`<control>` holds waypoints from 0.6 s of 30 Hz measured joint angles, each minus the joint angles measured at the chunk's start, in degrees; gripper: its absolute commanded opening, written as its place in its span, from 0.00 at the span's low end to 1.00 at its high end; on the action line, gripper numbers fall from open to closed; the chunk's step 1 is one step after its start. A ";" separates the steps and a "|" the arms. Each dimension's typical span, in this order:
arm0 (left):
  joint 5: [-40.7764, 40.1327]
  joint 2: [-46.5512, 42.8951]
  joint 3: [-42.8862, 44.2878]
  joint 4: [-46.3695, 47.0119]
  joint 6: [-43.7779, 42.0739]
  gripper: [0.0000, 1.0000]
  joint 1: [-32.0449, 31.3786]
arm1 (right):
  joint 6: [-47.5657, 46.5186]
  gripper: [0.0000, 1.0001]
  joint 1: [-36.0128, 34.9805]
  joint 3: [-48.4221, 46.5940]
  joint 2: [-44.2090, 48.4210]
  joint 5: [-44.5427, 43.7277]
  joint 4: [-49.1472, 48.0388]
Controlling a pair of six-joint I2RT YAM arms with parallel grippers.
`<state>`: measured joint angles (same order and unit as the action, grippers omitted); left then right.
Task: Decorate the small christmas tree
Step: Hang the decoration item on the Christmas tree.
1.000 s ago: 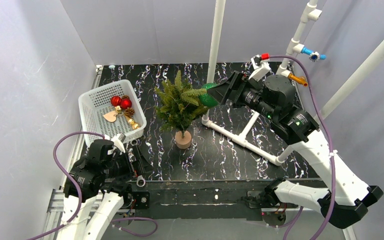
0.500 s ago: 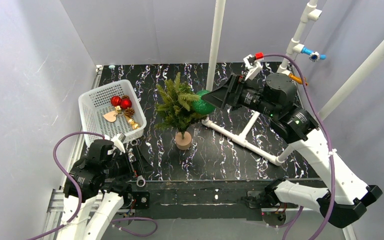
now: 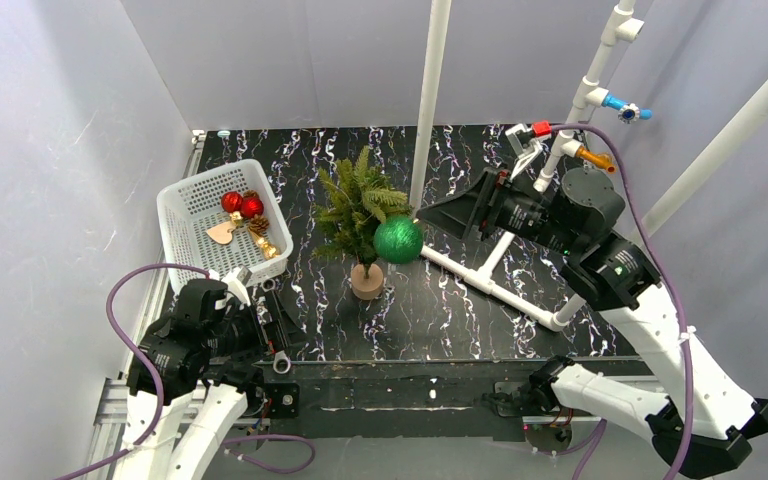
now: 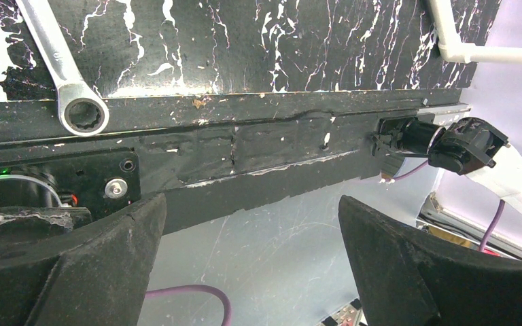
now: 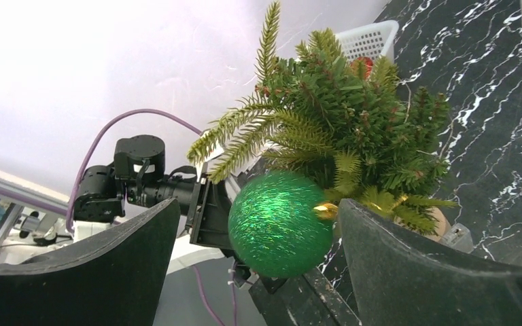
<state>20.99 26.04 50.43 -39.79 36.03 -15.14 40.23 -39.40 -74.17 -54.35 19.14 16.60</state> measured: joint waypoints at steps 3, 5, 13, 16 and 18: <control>0.00 0.00 0.00 0.00 0.00 0.99 0.00 | -0.24 0.95 0.02 0.76 1.62 -1.44 0.42; 0.00 0.00 0.00 0.00 0.00 1.00 0.00 | -0.44 0.95 0.00 0.87 2.75 -2.32 0.52; 0.00 0.00 0.00 0.00 0.00 1.00 0.00 | -1.27 0.95 0.02 0.90 5.29 -4.35 1.49; 0.00 0.00 -0.02 0.00 0.00 1.00 0.00 | -1.46 0.95 0.00 0.90 5.42 -5.20 2.29; 0.00 0.00 -0.02 0.00 0.00 1.00 0.00 | -1.49 0.95 0.02 0.92 5.49 -5.60 2.95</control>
<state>20.99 26.04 50.41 -39.79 36.03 -15.14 38.74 -39.38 -73.25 -48.86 13.54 19.55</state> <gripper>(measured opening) 0.993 0.950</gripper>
